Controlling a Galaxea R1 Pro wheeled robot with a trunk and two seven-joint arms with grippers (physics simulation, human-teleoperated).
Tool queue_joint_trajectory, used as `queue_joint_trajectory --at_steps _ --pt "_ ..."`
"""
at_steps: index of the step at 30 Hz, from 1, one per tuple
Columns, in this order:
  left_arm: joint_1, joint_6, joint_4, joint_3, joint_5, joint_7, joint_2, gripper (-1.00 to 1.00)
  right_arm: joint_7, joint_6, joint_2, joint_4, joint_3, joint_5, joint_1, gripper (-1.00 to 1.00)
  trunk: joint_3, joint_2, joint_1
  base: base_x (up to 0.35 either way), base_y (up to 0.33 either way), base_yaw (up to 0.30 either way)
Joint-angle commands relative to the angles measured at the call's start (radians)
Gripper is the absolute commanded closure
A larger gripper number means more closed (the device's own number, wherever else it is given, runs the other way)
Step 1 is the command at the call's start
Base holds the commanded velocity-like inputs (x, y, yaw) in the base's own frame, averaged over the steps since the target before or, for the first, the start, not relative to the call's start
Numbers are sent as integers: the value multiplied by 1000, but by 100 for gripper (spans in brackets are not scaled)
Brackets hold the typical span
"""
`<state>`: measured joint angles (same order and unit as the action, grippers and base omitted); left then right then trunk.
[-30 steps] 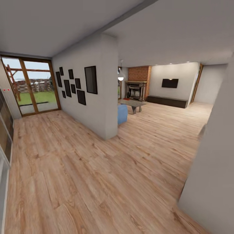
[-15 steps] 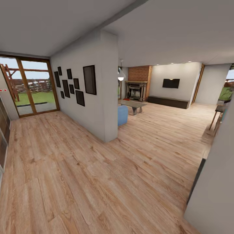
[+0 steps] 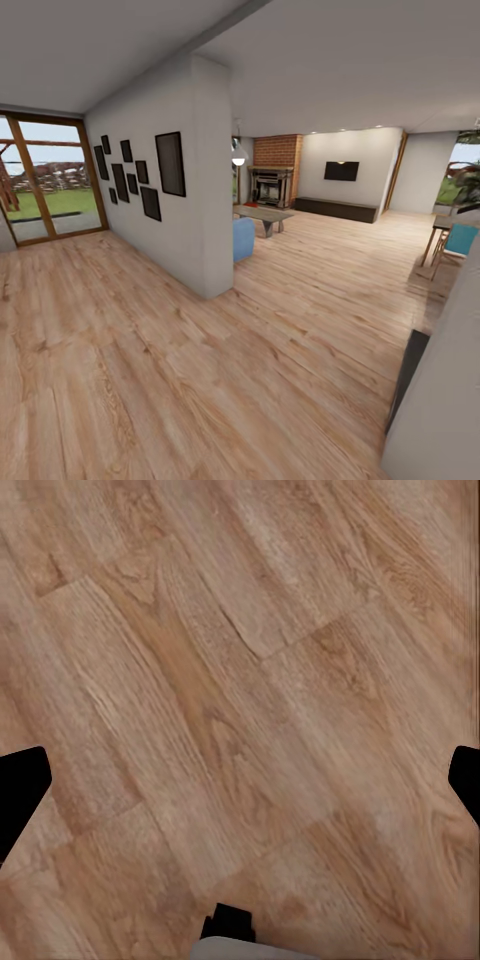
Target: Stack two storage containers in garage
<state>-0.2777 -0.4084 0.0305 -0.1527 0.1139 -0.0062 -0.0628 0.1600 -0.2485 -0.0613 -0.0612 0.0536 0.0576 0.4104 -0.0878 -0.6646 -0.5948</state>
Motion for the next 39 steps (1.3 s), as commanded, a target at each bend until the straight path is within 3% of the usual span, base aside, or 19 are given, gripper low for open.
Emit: queue_joint_trajectory --at_steps 1,15,23,39 --pt "-2 -6 3 1 7 -1 0 -100 0 -8 0 -5 5 5 2 -100 -2 -1 -1 327 0 -269" --pt "-2 -6 3 1 7 -1 0 -100 0 -8 0 -5 5 5 2 -100 -2 -1 -1 327 0 -272" --pt "-2 -6 3 1 7 -2 0 -100 0 -8 0 -5 5 5 2 -100 -2 -1 -1 327 0 -26" --pt "-2 -6 3 1 7 -2 0 -100 0 -8 0 -5 5 5 2 -100 -2 -1 -1 327 0 -193"
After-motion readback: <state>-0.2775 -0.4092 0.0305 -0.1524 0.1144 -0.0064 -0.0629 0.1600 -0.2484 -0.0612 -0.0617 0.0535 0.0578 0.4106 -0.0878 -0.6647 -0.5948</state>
